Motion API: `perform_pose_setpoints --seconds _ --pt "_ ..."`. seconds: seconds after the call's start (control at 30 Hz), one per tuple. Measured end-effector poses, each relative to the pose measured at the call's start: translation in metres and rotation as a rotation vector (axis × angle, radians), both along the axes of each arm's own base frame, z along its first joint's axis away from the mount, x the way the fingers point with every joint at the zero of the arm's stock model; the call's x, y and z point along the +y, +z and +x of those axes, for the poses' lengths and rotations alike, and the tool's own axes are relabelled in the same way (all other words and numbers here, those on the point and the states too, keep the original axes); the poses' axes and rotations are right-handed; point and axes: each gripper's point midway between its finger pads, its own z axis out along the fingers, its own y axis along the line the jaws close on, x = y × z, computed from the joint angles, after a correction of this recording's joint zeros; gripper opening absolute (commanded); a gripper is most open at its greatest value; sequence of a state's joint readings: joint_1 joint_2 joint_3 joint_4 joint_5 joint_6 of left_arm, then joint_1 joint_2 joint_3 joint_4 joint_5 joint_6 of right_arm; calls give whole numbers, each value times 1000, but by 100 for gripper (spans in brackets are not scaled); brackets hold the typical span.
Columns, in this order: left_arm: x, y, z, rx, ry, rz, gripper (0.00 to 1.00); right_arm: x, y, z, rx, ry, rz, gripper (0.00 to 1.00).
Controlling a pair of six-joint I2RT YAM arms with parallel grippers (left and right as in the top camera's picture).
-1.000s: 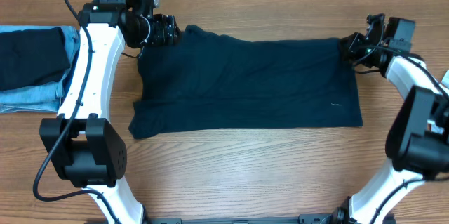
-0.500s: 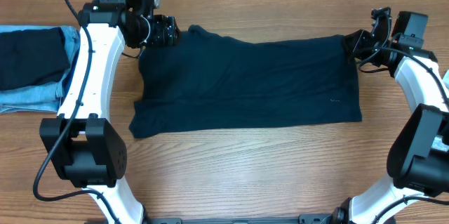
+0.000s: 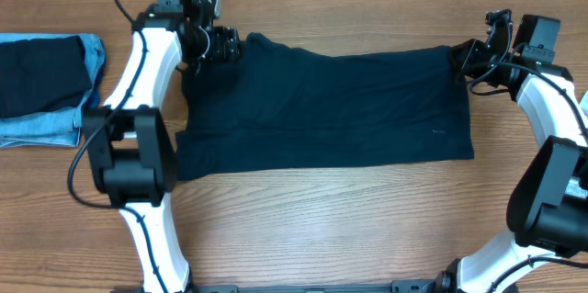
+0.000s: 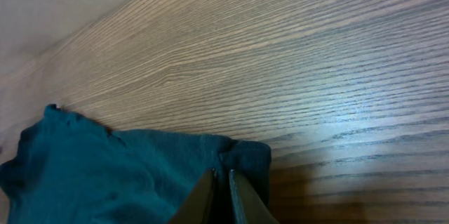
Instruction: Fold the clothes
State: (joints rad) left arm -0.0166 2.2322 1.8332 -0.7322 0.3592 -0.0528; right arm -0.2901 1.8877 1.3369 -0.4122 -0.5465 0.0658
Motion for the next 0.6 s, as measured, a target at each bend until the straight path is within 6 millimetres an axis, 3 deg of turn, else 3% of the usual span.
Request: perform_pose_setpoints --seconds 0.13,0.4,0.6 --pt "20 -8 10 -18 44 18 86 0 0 0 0 0 0 9" --pt "82 -19 18 -20 174 18 85 0 0 0 1 0 0 9" --pt "86 -47 25 -11 180 14 83 0 0 0 1 0 0 9"
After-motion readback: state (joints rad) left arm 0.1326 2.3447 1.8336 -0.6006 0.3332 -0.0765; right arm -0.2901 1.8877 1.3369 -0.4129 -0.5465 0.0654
